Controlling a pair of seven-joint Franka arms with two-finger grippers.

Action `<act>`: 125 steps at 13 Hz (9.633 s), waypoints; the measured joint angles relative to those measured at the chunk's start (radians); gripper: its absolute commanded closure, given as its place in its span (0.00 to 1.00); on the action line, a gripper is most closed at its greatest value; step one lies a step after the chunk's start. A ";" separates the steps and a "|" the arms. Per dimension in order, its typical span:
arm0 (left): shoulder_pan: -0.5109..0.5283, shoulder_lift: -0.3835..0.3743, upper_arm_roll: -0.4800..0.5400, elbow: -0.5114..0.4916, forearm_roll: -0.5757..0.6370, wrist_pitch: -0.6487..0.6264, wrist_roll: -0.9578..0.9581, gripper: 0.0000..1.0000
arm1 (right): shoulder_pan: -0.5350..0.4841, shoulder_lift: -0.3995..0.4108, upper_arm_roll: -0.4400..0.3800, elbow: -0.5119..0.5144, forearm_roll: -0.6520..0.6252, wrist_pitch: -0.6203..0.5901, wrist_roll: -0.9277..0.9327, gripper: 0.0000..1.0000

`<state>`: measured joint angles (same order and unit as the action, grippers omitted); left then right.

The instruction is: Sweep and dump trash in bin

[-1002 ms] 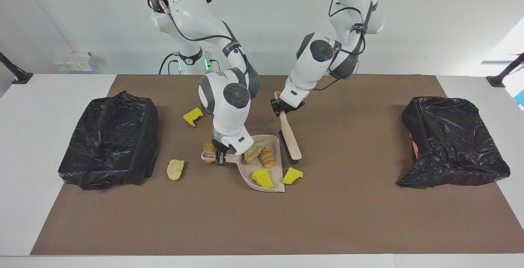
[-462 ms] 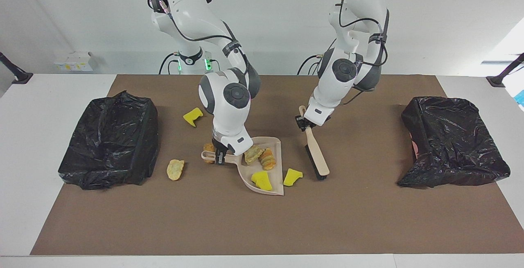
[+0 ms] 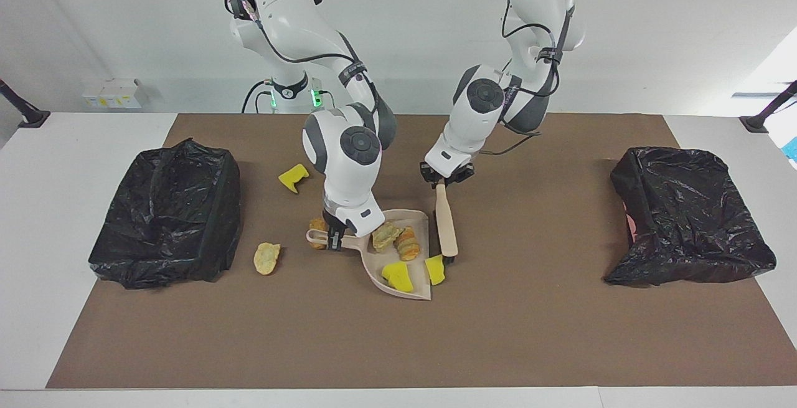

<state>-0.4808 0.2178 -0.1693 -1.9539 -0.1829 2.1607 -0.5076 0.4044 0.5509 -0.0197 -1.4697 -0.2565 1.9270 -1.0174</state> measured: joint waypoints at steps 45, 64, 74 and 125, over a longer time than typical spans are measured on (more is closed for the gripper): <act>0.092 -0.259 0.075 -0.180 -0.010 -0.057 0.078 0.00 | -0.825 -0.551 -0.010 -0.452 -0.401 0.200 -0.681 1.00; 0.455 -0.215 0.081 0.305 0.132 -0.547 0.436 0.00 | -0.469 -0.728 0.028 -0.538 -1.021 -0.184 -0.293 1.00; 0.512 -0.217 0.091 0.388 0.130 -0.616 0.440 0.00 | -0.448 -0.658 0.222 -0.352 -0.657 -0.394 -0.105 1.00; 0.556 -0.273 0.070 0.349 0.151 -0.653 0.496 0.00 | -0.009 0.073 0.262 0.371 0.158 -0.283 1.615 0.38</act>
<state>0.0753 -0.0553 -0.0992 -1.6051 -0.0314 1.5079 -0.0116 0.3954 0.6239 0.2420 -1.0991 -0.0988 1.6435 0.5977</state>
